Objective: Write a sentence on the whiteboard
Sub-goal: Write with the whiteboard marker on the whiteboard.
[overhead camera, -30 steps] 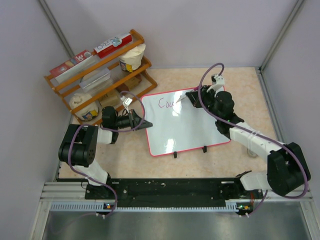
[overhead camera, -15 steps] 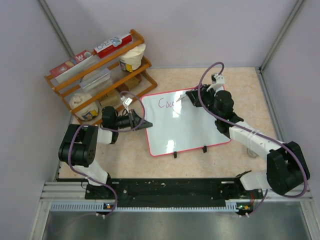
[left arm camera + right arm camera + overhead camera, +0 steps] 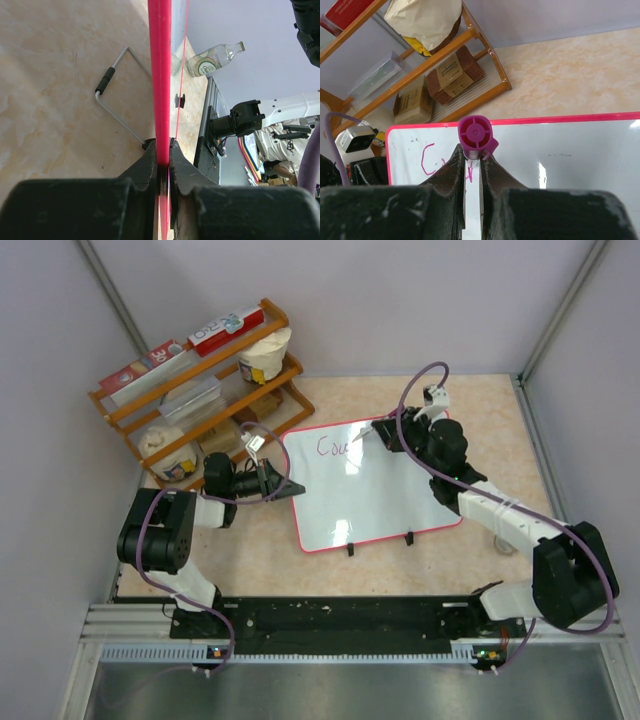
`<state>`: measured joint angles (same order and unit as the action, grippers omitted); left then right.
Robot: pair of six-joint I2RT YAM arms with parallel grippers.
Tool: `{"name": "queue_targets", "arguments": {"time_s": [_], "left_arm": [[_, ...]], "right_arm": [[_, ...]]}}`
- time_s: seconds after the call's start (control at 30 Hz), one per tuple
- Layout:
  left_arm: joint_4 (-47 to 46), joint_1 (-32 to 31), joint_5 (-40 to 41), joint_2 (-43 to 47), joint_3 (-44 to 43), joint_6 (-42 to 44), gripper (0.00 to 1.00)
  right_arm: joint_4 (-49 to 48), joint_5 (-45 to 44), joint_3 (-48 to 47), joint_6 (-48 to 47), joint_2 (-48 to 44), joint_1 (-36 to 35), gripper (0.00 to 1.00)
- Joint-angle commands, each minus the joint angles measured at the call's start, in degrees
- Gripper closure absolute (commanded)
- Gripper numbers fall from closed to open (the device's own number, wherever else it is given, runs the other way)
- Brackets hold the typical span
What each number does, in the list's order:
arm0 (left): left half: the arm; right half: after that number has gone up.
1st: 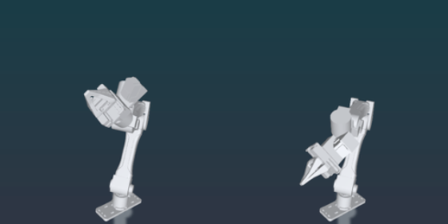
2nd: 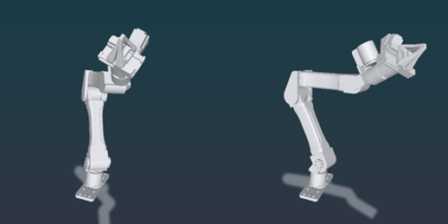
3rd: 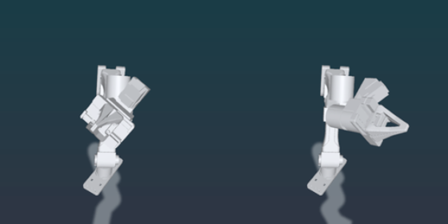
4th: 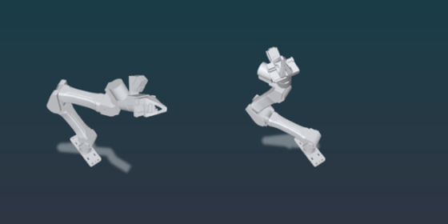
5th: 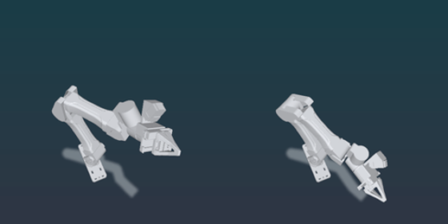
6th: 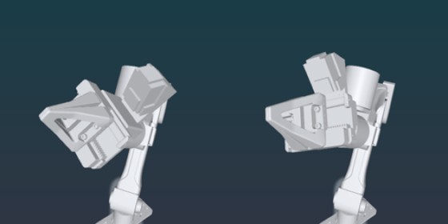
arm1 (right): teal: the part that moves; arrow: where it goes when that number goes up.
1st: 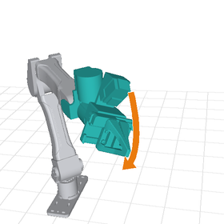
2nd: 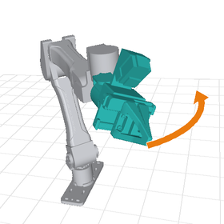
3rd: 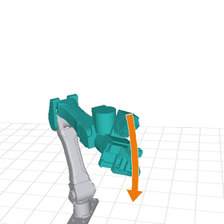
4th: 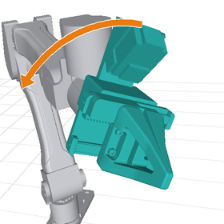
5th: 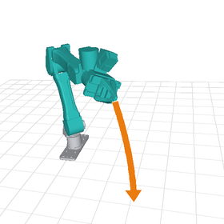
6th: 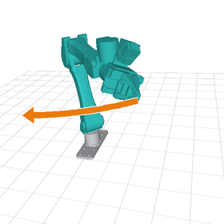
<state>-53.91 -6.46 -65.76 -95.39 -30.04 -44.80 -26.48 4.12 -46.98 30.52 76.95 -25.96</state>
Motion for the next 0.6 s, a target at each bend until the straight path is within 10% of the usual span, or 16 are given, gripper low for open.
{"name": "queue_targets", "arguments": {"time_s": [0.0,0.57], "left_arm": [[-0.93,0.04,2.21,0.74,-1.07,4.89,1.00],[-0.85,0.04,2.21,0.74,-1.07,4.98,1.00]], "right_arm": [[-0.50,-2.19,-1.71,-1.61,0.66,1.08,1.00],[-0.68,-1.22,0.92,-0.64,-1.01,1.52,1.00]]}}
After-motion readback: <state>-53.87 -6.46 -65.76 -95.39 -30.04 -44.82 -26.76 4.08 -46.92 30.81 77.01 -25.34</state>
